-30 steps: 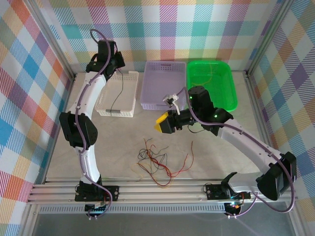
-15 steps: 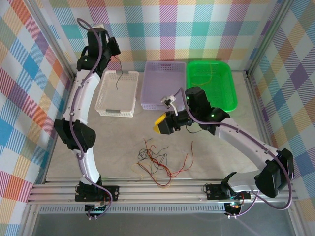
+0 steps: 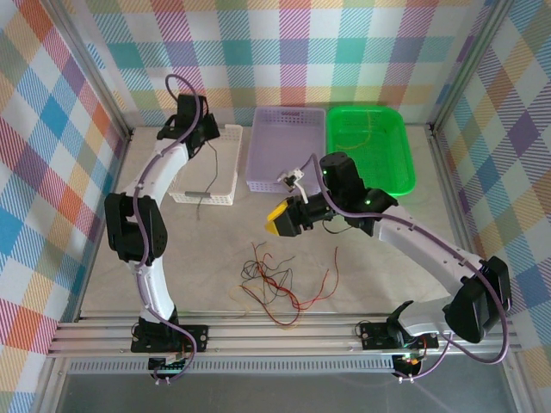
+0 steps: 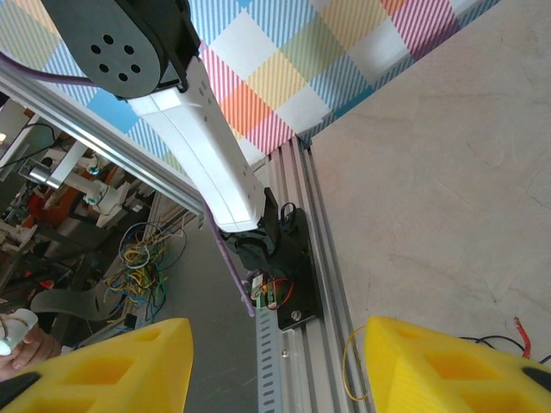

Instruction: Untangle the cables

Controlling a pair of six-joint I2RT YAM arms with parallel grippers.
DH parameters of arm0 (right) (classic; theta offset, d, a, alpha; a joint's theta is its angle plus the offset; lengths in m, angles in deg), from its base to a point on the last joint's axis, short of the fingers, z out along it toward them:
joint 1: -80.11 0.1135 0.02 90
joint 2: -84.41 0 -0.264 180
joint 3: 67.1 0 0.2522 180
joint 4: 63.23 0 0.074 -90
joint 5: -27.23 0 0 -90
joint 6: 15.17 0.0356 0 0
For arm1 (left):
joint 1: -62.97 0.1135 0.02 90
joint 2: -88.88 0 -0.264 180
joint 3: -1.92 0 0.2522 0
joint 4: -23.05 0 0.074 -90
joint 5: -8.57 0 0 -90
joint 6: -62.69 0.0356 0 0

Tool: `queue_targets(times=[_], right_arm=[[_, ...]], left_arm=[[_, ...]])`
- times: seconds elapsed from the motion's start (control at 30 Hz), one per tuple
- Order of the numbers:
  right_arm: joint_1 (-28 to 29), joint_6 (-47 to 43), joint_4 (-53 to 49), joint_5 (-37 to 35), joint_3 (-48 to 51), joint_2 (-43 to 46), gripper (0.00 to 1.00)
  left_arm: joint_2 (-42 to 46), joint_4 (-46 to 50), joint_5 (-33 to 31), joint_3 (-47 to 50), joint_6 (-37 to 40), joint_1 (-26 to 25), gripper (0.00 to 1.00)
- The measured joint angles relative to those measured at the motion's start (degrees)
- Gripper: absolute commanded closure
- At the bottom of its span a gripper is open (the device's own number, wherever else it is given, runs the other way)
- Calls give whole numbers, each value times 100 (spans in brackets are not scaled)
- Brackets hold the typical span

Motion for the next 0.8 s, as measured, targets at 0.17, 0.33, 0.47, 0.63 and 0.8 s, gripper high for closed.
queue_targets(times=[0.17,0.33,0.47,0.63,0.8], right_arm=[[50,2,44,22,0,-22,45],[114,4,146,44,0,-105,46],[133,2,146,44,0,-138,46],[133,0,146,42,0,-138,46],[138,0,146,46,-2,-140,46]], left_arm=[[-111,-107,103,223,-20,0,100],[-70,-409,149,533,-81,0,100],[-76,-238,155,387,-83,2,100],[-74,76,286,-678,-83,0,100],[175,83,374,-1532,-83,2,100]])
